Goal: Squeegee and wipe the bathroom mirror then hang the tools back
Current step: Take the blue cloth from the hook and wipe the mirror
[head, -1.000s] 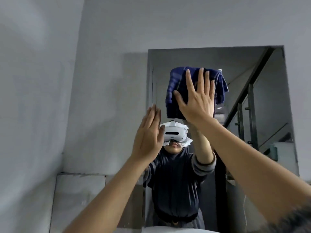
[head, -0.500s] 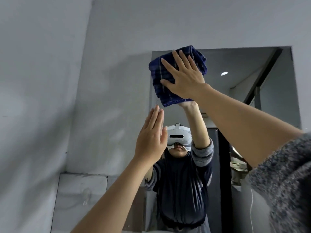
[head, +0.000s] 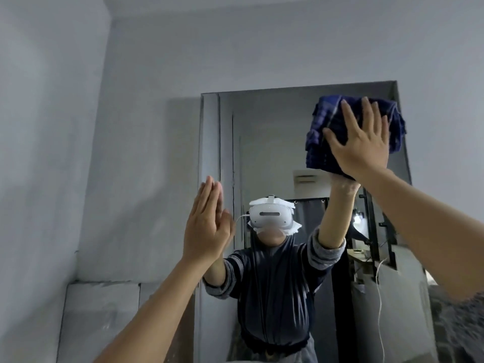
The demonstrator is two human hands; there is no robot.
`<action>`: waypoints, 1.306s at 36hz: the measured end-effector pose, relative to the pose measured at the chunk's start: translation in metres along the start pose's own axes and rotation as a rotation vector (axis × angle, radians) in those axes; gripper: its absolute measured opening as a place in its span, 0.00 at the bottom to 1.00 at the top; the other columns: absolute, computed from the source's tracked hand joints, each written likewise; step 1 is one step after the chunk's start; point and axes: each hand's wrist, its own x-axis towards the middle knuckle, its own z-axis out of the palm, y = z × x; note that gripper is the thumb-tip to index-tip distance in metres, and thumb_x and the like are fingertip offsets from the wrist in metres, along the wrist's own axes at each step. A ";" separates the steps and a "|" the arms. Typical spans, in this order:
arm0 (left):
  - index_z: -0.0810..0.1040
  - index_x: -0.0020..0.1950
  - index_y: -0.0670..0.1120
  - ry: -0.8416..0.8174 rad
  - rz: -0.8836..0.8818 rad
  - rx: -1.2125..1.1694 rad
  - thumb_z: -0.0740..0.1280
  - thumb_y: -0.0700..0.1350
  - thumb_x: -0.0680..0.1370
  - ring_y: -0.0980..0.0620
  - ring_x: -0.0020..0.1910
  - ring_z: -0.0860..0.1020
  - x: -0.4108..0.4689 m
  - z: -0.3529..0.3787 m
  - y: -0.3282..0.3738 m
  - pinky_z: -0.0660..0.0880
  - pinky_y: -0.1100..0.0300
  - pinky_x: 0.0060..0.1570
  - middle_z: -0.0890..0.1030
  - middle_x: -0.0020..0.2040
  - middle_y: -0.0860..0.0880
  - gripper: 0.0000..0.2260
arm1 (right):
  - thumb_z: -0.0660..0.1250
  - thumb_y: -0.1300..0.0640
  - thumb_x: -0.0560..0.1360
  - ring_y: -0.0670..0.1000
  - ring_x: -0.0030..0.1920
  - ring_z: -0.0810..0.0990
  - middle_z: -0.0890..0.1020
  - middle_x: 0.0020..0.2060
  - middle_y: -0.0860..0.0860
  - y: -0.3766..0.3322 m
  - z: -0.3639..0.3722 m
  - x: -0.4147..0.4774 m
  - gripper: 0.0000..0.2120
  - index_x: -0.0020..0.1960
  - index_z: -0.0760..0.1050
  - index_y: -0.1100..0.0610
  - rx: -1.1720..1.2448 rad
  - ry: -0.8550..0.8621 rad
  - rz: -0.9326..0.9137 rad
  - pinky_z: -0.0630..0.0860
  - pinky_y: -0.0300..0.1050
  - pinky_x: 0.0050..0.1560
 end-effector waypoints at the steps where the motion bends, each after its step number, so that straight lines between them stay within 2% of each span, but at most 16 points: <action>1: 0.58 0.73 0.43 0.001 -0.003 0.002 0.53 0.50 0.78 0.56 0.74 0.52 -0.004 0.000 0.001 0.53 0.57 0.73 0.57 0.75 0.48 0.24 | 0.52 0.37 0.76 0.52 0.76 0.43 0.48 0.77 0.53 0.001 0.001 -0.006 0.31 0.75 0.49 0.45 0.020 0.014 0.037 0.38 0.49 0.74; 8: 0.53 0.75 0.44 -0.096 -0.006 0.037 0.52 0.58 0.78 0.54 0.75 0.47 -0.036 0.004 0.004 0.49 0.56 0.73 0.51 0.76 0.48 0.30 | 0.54 0.38 0.76 0.55 0.76 0.42 0.47 0.76 0.55 -0.034 0.016 -0.055 0.32 0.75 0.50 0.48 0.133 0.078 0.321 0.38 0.52 0.73; 11: 0.51 0.75 0.44 -0.149 0.006 0.008 0.54 0.57 0.78 0.53 0.75 0.46 -0.053 0.004 0.006 0.50 0.51 0.74 0.49 0.77 0.48 0.30 | 0.54 0.39 0.76 0.56 0.76 0.41 0.45 0.76 0.56 -0.057 0.025 -0.071 0.33 0.76 0.48 0.48 0.141 0.064 0.340 0.37 0.53 0.73; 14: 0.50 0.75 0.44 -0.182 0.003 -0.029 0.61 0.52 0.77 0.53 0.75 0.46 -0.074 0.002 0.008 0.52 0.51 0.73 0.49 0.77 0.47 0.31 | 0.55 0.40 0.76 0.57 0.75 0.40 0.44 0.76 0.58 -0.079 0.031 -0.077 0.33 0.76 0.47 0.49 0.161 0.051 0.330 0.36 0.54 0.72; 16: 0.50 0.75 0.44 -0.209 0.018 -0.030 0.61 0.52 0.77 0.53 0.75 0.46 -0.089 0.002 0.009 0.51 0.51 0.73 0.48 0.77 0.47 0.32 | 0.54 0.40 0.76 0.58 0.75 0.40 0.44 0.76 0.59 -0.093 0.035 -0.078 0.33 0.76 0.46 0.50 0.161 0.043 0.304 0.35 0.55 0.72; 21: 0.49 0.75 0.44 -0.219 -0.004 -0.024 0.58 0.53 0.78 0.53 0.75 0.47 -0.110 0.004 0.009 0.52 0.52 0.73 0.47 0.77 0.48 0.31 | 0.52 0.40 0.77 0.60 0.75 0.39 0.43 0.75 0.60 -0.132 0.046 -0.079 0.33 0.76 0.43 0.50 0.099 -0.051 0.066 0.36 0.56 0.72; 28: 0.49 0.75 0.44 -0.218 -0.005 -0.040 0.63 0.49 0.78 0.52 0.75 0.46 -0.112 0.004 0.007 0.51 0.53 0.73 0.48 0.77 0.47 0.31 | 0.51 0.41 0.78 0.59 0.75 0.41 0.45 0.76 0.58 -0.171 0.055 -0.087 0.30 0.76 0.46 0.49 -0.032 -0.219 -0.542 0.37 0.54 0.73; 32: 0.50 0.75 0.45 -0.227 -0.020 -0.044 0.63 0.49 0.78 0.53 0.75 0.45 -0.113 0.003 0.007 0.49 0.55 0.73 0.48 0.77 0.49 0.31 | 0.50 0.41 0.78 0.57 0.76 0.43 0.47 0.76 0.56 -0.154 0.049 -0.085 0.29 0.76 0.47 0.46 -0.119 -0.282 -0.789 0.39 0.53 0.74; 36: 0.50 0.75 0.44 -0.242 -0.024 -0.038 0.64 0.49 0.78 0.52 0.75 0.45 -0.115 0.003 0.006 0.53 0.50 0.73 0.49 0.77 0.47 0.32 | 0.48 0.39 0.77 0.56 0.76 0.47 0.50 0.76 0.55 -0.107 0.032 -0.081 0.29 0.75 0.50 0.46 -0.187 -0.326 -0.902 0.43 0.54 0.75; 40: 0.50 0.75 0.43 -0.229 -0.011 -0.019 0.61 0.51 0.77 0.52 0.75 0.46 -0.115 0.003 0.007 0.54 0.49 0.72 0.49 0.76 0.47 0.32 | 0.44 0.37 0.74 0.55 0.76 0.46 0.49 0.76 0.54 -0.044 0.010 -0.083 0.31 0.75 0.48 0.45 -0.229 -0.339 -0.761 0.41 0.52 0.74; 43: 0.50 0.75 0.43 -0.216 -0.012 -0.013 0.62 0.50 0.77 0.51 0.75 0.46 -0.114 0.003 0.009 0.52 0.51 0.73 0.49 0.76 0.47 0.32 | 0.49 0.37 0.76 0.53 0.76 0.43 0.47 0.77 0.52 0.004 -0.005 -0.089 0.31 0.75 0.46 0.44 -0.192 -0.310 -0.545 0.38 0.49 0.74; 47: 0.55 0.74 0.42 -0.205 0.000 0.025 0.62 0.51 0.78 0.51 0.75 0.51 -0.108 -0.003 0.008 0.55 0.53 0.72 0.53 0.76 0.47 0.29 | 0.54 0.38 0.76 0.52 0.76 0.44 0.48 0.76 0.52 0.045 -0.017 -0.108 0.31 0.75 0.48 0.43 -0.099 -0.253 -0.243 0.40 0.50 0.74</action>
